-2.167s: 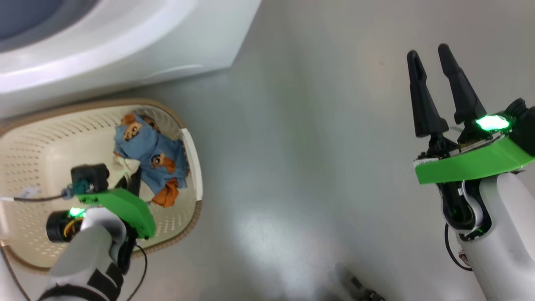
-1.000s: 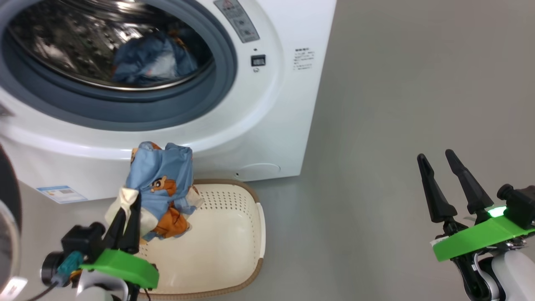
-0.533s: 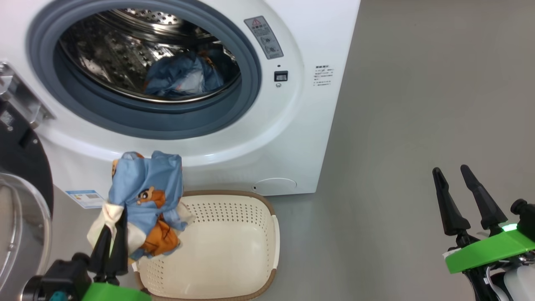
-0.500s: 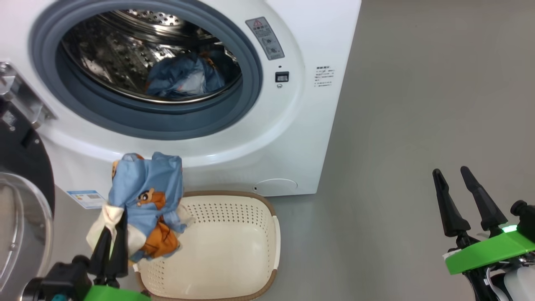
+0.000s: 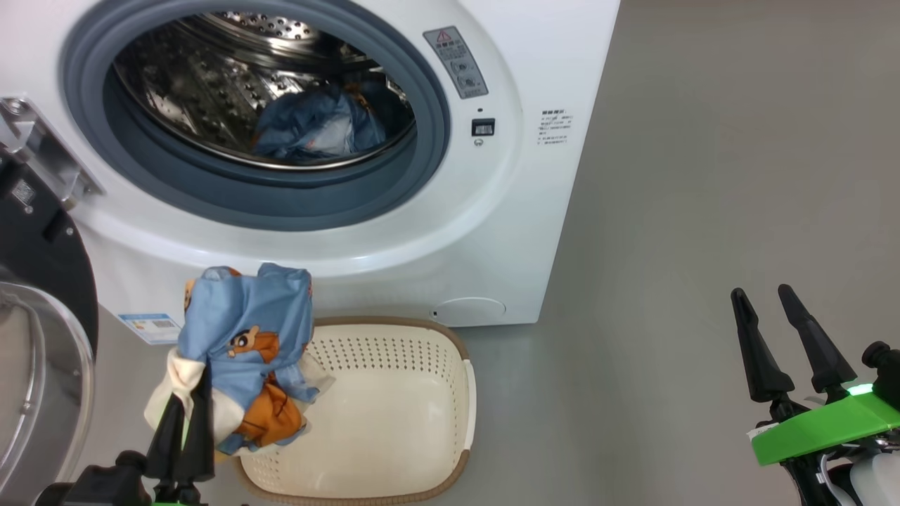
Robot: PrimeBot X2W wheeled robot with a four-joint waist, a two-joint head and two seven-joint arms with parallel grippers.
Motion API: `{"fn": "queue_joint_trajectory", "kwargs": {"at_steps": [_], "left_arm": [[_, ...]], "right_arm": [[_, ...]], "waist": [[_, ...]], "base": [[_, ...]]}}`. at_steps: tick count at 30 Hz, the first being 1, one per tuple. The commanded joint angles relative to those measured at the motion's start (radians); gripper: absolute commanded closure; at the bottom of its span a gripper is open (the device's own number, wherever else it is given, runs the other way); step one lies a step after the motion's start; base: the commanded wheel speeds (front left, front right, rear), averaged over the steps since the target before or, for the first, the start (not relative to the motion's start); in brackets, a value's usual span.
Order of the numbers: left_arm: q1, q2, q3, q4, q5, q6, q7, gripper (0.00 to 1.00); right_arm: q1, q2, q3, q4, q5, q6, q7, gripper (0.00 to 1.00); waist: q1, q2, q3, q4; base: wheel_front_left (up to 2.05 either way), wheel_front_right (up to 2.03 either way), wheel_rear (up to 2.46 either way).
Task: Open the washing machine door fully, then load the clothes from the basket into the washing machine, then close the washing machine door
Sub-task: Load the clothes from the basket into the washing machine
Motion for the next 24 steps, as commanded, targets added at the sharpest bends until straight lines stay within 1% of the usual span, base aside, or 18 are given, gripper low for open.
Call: {"fn": "queue_joint_trajectory", "kwargs": {"at_steps": [1,11,18,24], "left_arm": [[-0.029,0.007,0.037,-0.034,0.01,-0.005,-0.01,1.0],[-0.157,-0.004,0.04,-0.013,0.009,-0.01,-0.01,1.0],[-0.29,-0.003,0.049,0.026,0.018,-0.013,-0.01,1.0],[-0.421,-0.004,0.052,0.071,0.025,-0.016,-0.01,1.0]], "right_arm": [[-0.004,-0.017,0.011,-0.028,-0.006,0.006,-0.008,0.0],[-0.062,-0.02,0.017,-0.04,-0.004,0.006,-0.008,0.0],[-0.135,-0.025,0.033,-0.045,-0.004,0.006,-0.008,0.0],[-0.201,-0.035,0.042,-0.05,-0.004,0.006,-0.008,0.0]], "waist": [[-0.0001,0.0,0.014,-0.003],[-0.0001,0.0,0.136,-0.011],[-0.0001,0.0,0.254,-0.021],[-0.0001,0.0,0.351,-0.013]], "base": [[0.0,0.0,0.0],[0.0,0.0,0.0],[0.0,0.0,0.0],[0.0,0.0,0.0]]}}
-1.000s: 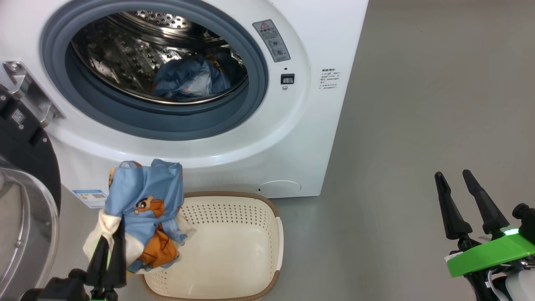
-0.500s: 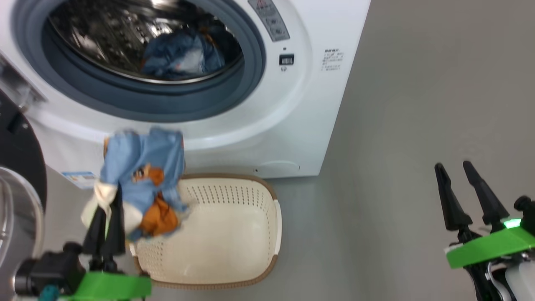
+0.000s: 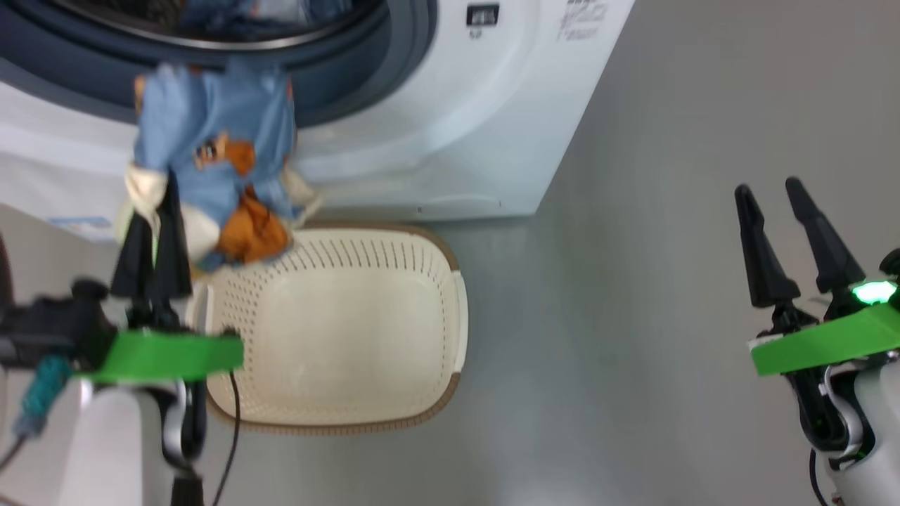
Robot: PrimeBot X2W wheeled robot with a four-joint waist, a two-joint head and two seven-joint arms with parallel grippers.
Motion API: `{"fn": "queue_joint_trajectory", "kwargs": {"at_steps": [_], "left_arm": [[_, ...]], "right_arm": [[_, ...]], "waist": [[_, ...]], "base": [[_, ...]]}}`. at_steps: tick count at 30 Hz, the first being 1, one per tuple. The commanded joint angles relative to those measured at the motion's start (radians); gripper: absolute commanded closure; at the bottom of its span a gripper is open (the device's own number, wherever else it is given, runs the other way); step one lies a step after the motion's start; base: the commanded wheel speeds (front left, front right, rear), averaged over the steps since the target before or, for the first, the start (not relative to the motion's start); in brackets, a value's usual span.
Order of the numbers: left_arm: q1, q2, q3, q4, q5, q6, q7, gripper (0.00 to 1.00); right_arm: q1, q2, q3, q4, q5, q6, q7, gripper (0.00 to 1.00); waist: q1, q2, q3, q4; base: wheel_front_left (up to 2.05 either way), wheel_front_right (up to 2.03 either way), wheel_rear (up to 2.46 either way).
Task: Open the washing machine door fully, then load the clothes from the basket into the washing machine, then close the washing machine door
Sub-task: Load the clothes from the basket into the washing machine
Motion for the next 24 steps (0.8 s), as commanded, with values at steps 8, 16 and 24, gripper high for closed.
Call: {"fn": "queue_joint_trajectory", "kwargs": {"at_steps": [8,16,24], "left_arm": [[-0.249,0.023,0.062,0.088,0.001,-0.004,-0.006,1.0],[-0.449,0.048,0.095,0.232,0.015,-0.001,-0.006,1.0],[-0.67,0.09,0.121,0.386,0.042,0.008,-0.006,1.0]], "right_arm": [[-0.06,-0.028,0.027,-0.034,-0.002,0.006,-0.008,0.0],[-0.111,-0.021,0.038,-0.042,0.001,0.006,-0.008,0.0],[-0.138,-0.01,0.041,-0.046,0.005,0.006,-0.008,0.0]], "waist": [[-0.0002,0.0,0.165,0.014],[-0.0002,0.0,0.234,-0.004],[-0.0002,0.0,0.296,-0.036]], "base": [[0.0,0.0,0.0],[0.0,0.0,0.0],[0.0,0.0,0.0]]}}
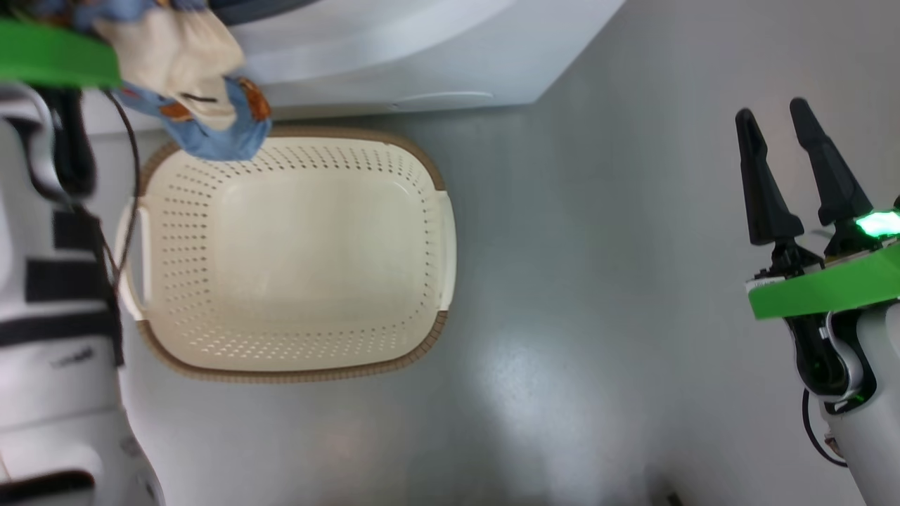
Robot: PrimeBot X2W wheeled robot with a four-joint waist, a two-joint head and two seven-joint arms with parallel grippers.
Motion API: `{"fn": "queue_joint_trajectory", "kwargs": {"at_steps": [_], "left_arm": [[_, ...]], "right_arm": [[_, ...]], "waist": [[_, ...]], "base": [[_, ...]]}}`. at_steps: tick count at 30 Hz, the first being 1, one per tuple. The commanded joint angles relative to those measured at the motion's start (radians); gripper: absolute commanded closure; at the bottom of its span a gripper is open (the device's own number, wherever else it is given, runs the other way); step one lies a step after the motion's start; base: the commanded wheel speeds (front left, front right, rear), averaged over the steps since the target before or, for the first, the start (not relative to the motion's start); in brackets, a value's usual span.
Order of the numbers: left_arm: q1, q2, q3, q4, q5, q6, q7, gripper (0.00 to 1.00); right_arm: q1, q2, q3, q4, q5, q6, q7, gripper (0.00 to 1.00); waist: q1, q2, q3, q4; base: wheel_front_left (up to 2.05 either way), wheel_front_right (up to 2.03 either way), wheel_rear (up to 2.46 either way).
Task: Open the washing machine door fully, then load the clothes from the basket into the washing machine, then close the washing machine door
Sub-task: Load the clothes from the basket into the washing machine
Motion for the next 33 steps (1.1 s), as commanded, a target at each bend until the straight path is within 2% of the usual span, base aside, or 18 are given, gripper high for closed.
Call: {"fn": "queue_joint_trajectory", "kwargs": {"at_steps": [1,9,20,23,24,25,26,33], "left_arm": [[-0.022,0.05,0.02,-0.01,0.01,0.008,-0.005,1.0],[-0.188,0.073,0.028,0.056,0.041,0.019,-0.005,1.0],[-0.238,0.085,0.033,-0.138,0.102,0.028,-0.005,1.0],[-0.221,0.075,0.032,-0.13,0.106,0.028,-0.005,1.0],[-0.217,0.075,0.028,-0.116,0.111,0.027,-0.005,0.92],[-0.213,0.072,0.027,-0.095,0.111,0.029,-0.005,0.53],[-0.211,0.07,0.027,-0.076,0.112,0.03,-0.005,0.0],[-0.202,0.07,0.031,-0.027,0.113,0.035,-0.005,0.0]], "right_arm": [[0.003,-0.005,0.017,-0.025,0.005,0.006,-0.008,0.0],[-0.029,0.011,0.03,-0.029,0.006,0.006,-0.008,0.0],[-0.053,0.03,0.044,-0.034,0.01,0.006,-0.008,0.0],[-0.055,0.031,0.047,-0.034,0.01,0.006,-0.008,0.0],[-0.055,0.032,0.049,-0.034,0.01,0.006,-0.008,0.0],[-0.055,0.033,0.051,-0.034,0.01,0.006,-0.008,0.0],[-0.055,0.034,0.052,-0.034,0.01,0.006,-0.008,0.0],[-0.053,0.036,0.052,-0.035,0.01,0.006,-0.008,0.0]], "waist": [[-0.0001,0.0,0.026,-0.021],[-0.0001,0.0,0.071,-0.058],[-0.0001,0.0,0.1,-0.09],[-0.0001,0.0,0.102,-0.092],[-0.0001,0.0,0.101,-0.093],[-0.0001,0.0,0.1,-0.093],[-0.0001,0.0,0.1,-0.094],[-0.0001,0.0,0.094,-0.095]], "base": [[0.0,0.0,0.0],[0.0,0.0,0.0],[0.0,0.0,0.0],[0.0,0.0,0.0],[0.0,0.0,0.0],[0.0,0.0,0.0],[0.0,0.0,0.0],[0.0,0.0,0.0]]}}
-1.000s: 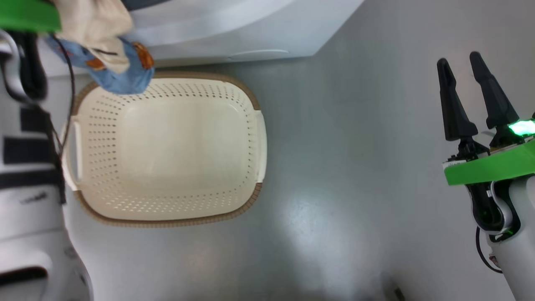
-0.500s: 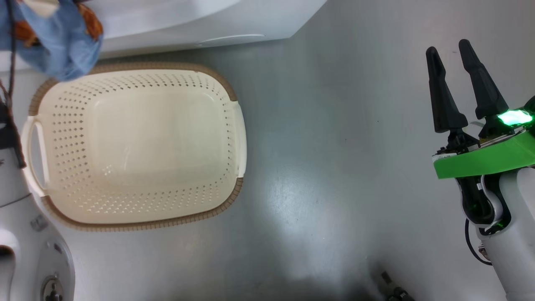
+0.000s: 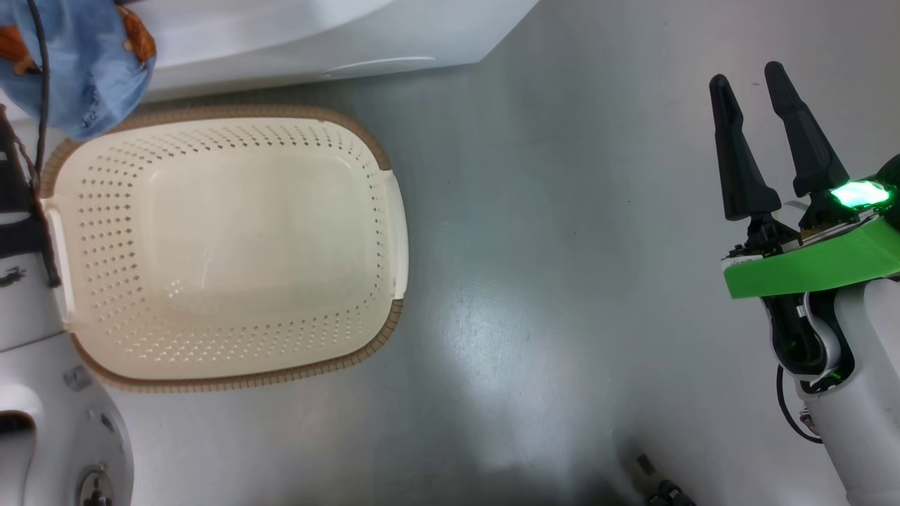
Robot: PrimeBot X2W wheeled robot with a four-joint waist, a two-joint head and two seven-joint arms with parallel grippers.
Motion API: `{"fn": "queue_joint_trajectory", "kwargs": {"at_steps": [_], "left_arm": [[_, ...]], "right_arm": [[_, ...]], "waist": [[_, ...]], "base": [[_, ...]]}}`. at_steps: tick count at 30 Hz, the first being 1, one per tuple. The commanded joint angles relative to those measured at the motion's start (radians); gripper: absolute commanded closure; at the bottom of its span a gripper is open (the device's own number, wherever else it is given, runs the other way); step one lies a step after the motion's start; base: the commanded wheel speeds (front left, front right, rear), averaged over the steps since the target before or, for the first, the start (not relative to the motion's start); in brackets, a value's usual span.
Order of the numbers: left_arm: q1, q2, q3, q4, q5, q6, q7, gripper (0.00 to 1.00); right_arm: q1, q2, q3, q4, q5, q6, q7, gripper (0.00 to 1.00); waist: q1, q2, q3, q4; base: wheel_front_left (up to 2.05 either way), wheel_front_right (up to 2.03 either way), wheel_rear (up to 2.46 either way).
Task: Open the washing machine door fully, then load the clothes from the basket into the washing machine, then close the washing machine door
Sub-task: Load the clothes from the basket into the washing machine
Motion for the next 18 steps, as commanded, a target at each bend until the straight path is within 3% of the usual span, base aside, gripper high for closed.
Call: {"fn": "queue_joint_trajectory", "kwargs": {"at_steps": [1,18], "left_arm": [[0.025,0.041,0.009,-0.013,0.012,0.005,-0.005,0.0],[0.172,-0.004,0.019,-0.021,-0.002,0.002,-0.005,0.0]], "right_arm": [[0.022,-0.006,0.015,-0.022,0.008,0.006,-0.008,0.0],[0.043,-0.008,0.019,-0.008,0.005,0.006,-0.008,0.0]], "waist": [[0.0001,0.0,-0.003,0.001],[0.0001,0.0,-0.087,0.014]], "base": [[0.0,0.0,0.0],[0.0,0.0,0.0]]}}
